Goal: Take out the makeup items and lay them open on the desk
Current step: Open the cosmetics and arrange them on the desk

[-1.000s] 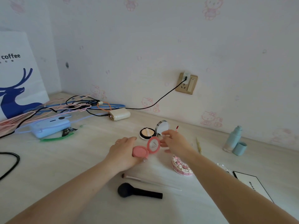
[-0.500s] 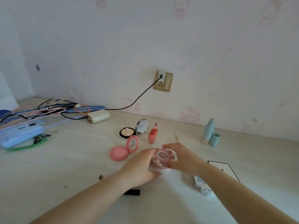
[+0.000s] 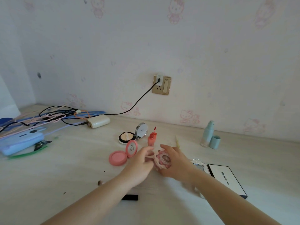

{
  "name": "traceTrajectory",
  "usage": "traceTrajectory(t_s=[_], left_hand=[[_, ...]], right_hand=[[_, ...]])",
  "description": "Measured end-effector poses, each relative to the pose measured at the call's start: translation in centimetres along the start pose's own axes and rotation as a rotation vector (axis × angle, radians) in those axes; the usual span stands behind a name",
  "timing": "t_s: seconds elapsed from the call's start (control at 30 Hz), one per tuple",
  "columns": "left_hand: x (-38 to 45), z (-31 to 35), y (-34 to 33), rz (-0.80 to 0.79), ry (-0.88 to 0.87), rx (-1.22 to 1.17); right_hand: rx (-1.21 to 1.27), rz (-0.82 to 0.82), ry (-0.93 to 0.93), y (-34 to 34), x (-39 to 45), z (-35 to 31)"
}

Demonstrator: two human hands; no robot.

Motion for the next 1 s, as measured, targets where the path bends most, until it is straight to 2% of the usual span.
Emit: traceTrajectory(t_s=[0.07, 0.1, 0.17, 0.27, 0.33, 0.4, 0.57, 0.77, 0.93, 1.0], left_hand=[[-0.2, -0.3, 0.1, 0.053, 0.078, -0.324], [-0.3, -0.4, -0.3, 0.031, 0.125, -0.480], [-0.6, 0.0, -1.3, -0.072, 0.188, -0.732], [-1.4, 0.7, -2.6, -0.269, 0.244, -0.926], [-1.7, 1.2, -2.8, -0.359, 0.233, -0.989], [-1.8, 1.5, -2.7, -0.378, 0.199, -1.036], [-2.1, 2.3, -2.9, -0.287, 0.095, -1.035], [-2.4, 3.2, -3.3, -0.209, 0.029, -0.993], [-2.4, 3.4, -3.5, -0.202, 0.002, -1.038], [-2.2, 3.0, -3.2, -0.173, 0.006, -1.105]], right_hand=[[0.094, 0.034, 0.066, 0.8, -1.0, -0.4], [0.131, 0.045, 0.112, 1.1, -1.5, -0.9], [0.189, 0.047, 0.197, 1.6, -2.8, -1.7], [0.297, 0.001, 0.264, 1.9, -4.2, -2.4], [0.360, -0.012, 0.285, 2.0, -4.7, -2.5], [0.392, -0.017, 0.304, 2.0, -5.0, -2.7], [0.473, 0.059, 0.257, 2.6, -4.5, -3.1], [0.340, 0.085, 0.154, 3.0, -4.1, -3.2], [0.278, 0.070, 0.160, 2.6, -4.1, -3.2], [0.389, 0.092, 0.161, 2.8, -4.1, -3.2]])
Point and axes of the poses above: each hand's wrist, its own x-axis towards the middle knuckle, its own y-axis out of the back of the hand, z = x × y, the point moved 5 cm from there along x, towards the middle knuckle, and after that the axes turned 8 degrees about -z, right-handed, at the moved point
